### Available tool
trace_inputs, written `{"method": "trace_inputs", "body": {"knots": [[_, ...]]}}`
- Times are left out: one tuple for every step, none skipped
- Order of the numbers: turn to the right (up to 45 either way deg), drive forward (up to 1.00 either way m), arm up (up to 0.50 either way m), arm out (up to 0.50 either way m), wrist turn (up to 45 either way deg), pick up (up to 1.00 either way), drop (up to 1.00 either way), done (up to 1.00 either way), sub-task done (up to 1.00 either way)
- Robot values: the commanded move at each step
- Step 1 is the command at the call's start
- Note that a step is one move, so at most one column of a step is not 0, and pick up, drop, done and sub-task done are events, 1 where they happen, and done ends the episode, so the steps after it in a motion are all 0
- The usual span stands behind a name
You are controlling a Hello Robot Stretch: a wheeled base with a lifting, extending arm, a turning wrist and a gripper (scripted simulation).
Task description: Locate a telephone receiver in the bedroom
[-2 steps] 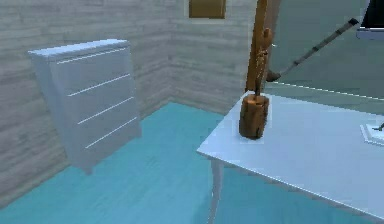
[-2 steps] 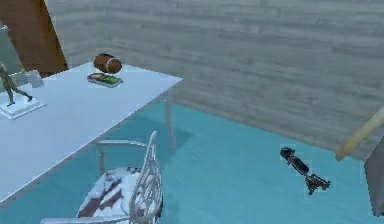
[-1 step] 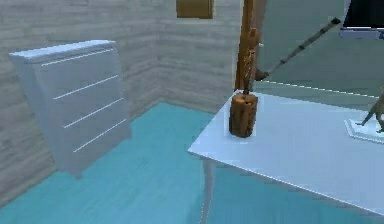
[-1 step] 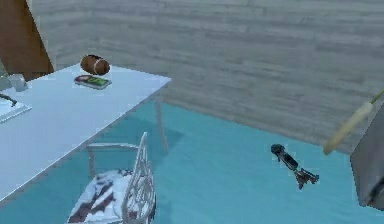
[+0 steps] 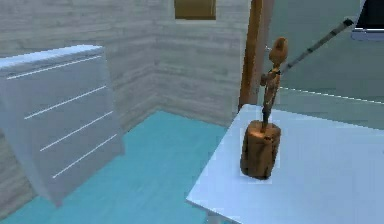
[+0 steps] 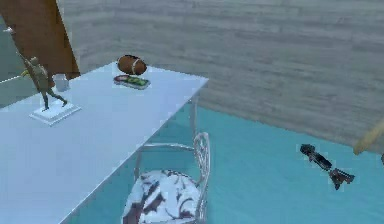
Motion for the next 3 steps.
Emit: {"method": "trace_inputs", "body": {"knots": [[-36.0, 0.00, 0.00, 0.00, 0.0, 0.00, 0.00, 0.00, 0.00], [0.0, 0.50, 0.00, 0.00, 0.0, 0.00, 0.00, 0.00, 0.00], [39.0, 0.00, 0.00, 0.00, 0.0, 0.00, 0.00, 0.00, 0.00]]}}
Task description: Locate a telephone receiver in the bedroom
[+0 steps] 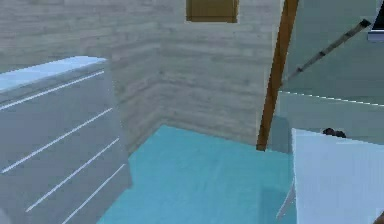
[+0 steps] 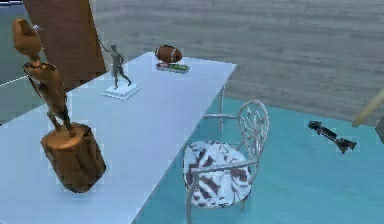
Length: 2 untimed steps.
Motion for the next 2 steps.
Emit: {"method": "trace_inputs", "body": {"knots": [[0.0, 0.20, 0.00, 0.00, 0.0, 0.00, 0.00, 0.00, 0.00], [21.0, 0.00, 0.00, 0.00, 0.0, 0.00, 0.00, 0.00, 0.00]]}}
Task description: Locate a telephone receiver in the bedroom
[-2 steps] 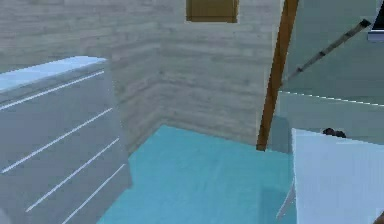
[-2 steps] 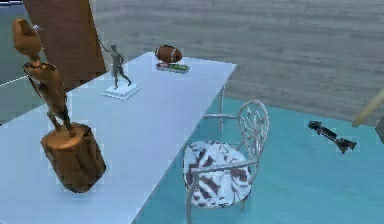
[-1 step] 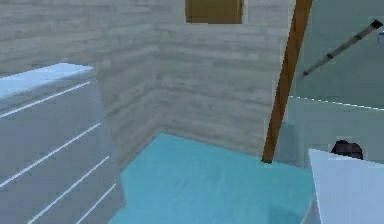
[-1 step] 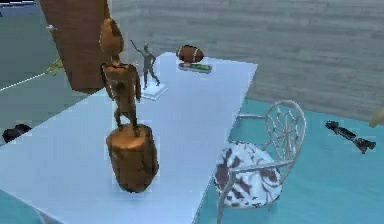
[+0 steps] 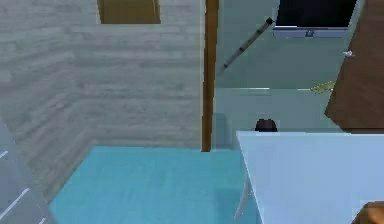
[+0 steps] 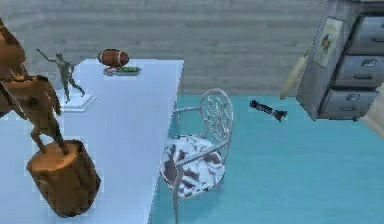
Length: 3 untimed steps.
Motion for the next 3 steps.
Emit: {"method": "trace_inputs", "body": {"knots": [[0.0, 1.00, 0.00, 0.00, 0.0, 0.00, 0.00, 0.00, 0.00], [9.0, 0.00, 0.00, 0.00, 0.0, 0.00, 0.00, 0.00, 0.00], [0.0, 0.15, 0.00, 0.00, 0.0, 0.00, 0.00, 0.00, 0.00]]}}
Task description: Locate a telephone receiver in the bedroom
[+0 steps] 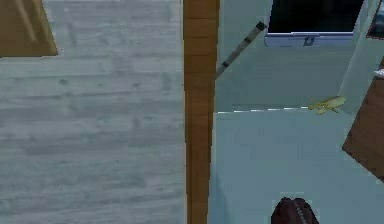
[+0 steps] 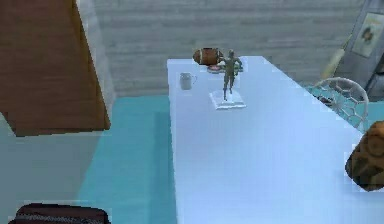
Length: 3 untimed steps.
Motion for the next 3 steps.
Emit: {"method": "trace_inputs", "body": {"knots": [[18.0, 0.00, 0.00, 0.00, 0.0, 0.00, 0.00, 0.00, 0.00], [3.0, 0.00, 0.00, 0.00, 0.0, 0.00, 0.00, 0.00, 0.00], [0.0, 0.50, 0.00, 0.00, 0.0, 0.00, 0.00, 0.00, 0.00]]}}
